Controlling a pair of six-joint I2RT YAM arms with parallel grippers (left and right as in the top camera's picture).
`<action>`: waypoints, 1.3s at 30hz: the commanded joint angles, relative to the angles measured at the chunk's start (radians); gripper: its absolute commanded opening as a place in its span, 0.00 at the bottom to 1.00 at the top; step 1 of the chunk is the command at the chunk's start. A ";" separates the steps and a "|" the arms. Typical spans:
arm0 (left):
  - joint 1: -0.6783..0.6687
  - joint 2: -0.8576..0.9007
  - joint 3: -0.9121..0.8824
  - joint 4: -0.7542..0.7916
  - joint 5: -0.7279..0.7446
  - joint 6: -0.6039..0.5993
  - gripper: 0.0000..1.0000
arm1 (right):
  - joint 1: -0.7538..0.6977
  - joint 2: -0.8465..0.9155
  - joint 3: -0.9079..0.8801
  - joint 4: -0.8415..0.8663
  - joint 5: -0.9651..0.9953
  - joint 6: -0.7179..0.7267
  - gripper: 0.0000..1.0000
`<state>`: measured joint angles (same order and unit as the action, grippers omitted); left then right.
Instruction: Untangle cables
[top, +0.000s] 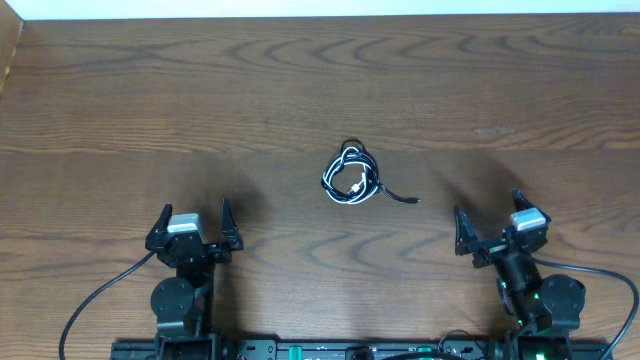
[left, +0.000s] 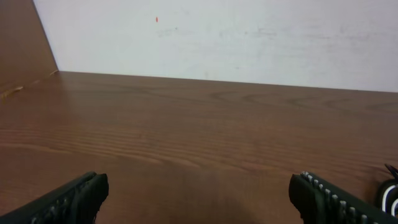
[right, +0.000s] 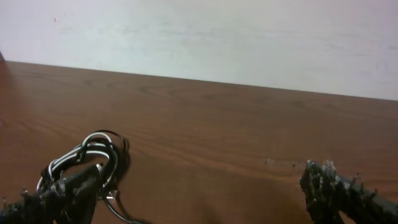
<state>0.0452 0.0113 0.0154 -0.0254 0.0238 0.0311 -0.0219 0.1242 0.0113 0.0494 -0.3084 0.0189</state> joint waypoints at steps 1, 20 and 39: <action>0.003 0.000 -0.011 -0.047 -0.013 0.014 0.98 | 0.008 0.062 0.058 0.032 -0.016 0.013 0.99; 0.003 0.000 -0.011 -0.047 -0.013 0.014 0.98 | 0.008 0.367 0.127 0.156 -0.043 0.014 0.99; 0.003 0.000 -0.011 -0.047 -0.013 0.014 0.98 | 0.008 0.460 0.269 0.101 -0.124 0.014 0.99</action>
<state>0.0452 0.0116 0.0154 -0.0254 0.0238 0.0307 -0.0219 0.5476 0.2085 0.1658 -0.4129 0.0189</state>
